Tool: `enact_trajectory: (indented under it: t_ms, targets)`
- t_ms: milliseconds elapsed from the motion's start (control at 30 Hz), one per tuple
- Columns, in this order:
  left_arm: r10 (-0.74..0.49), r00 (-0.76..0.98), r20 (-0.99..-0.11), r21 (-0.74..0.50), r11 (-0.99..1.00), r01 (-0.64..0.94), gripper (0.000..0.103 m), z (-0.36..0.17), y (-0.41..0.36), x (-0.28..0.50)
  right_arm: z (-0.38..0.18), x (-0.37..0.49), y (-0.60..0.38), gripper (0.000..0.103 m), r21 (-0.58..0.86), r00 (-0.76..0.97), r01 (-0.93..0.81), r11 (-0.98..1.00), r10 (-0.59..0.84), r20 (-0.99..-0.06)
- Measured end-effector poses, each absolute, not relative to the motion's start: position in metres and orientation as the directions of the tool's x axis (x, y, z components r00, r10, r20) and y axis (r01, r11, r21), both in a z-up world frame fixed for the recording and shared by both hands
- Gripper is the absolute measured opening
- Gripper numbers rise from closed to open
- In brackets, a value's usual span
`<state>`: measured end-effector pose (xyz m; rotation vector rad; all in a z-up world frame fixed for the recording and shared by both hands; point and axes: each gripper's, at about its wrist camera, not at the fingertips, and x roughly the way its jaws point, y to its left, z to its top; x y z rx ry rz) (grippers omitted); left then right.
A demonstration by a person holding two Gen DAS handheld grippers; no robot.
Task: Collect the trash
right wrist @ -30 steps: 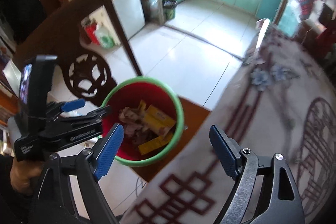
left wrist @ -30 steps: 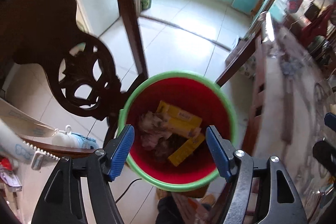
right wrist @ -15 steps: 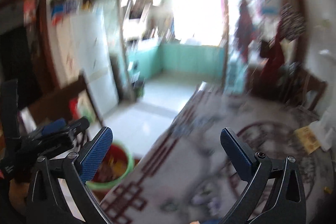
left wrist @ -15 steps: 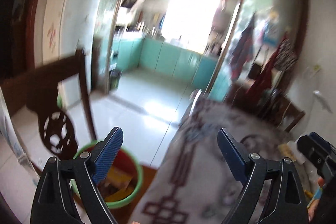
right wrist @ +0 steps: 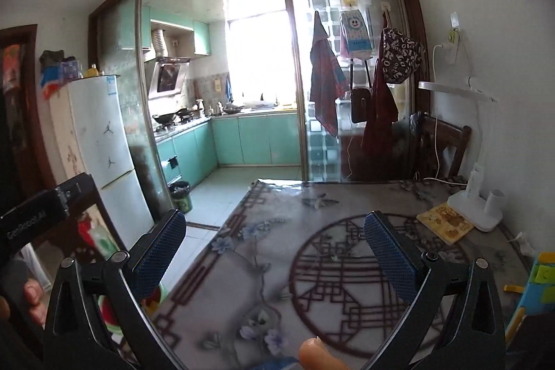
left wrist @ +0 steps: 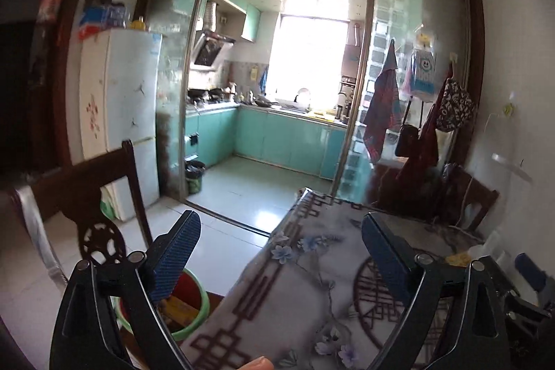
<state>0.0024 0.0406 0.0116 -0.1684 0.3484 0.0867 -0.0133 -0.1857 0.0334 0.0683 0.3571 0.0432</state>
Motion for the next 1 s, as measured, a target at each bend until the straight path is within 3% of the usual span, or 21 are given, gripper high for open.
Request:
enact_trajectory:
  t_ms: [1000]
  targets:
    - [0.041, 0.917, -0.398, -0.157, 0.981, -0.112, 0.094, 0.014, 0.008, 0.001, 0.034, -0.028, -0.215, 0.103, 0.076, 0.928, -0.064, 0.995, 0.087, -0.362]
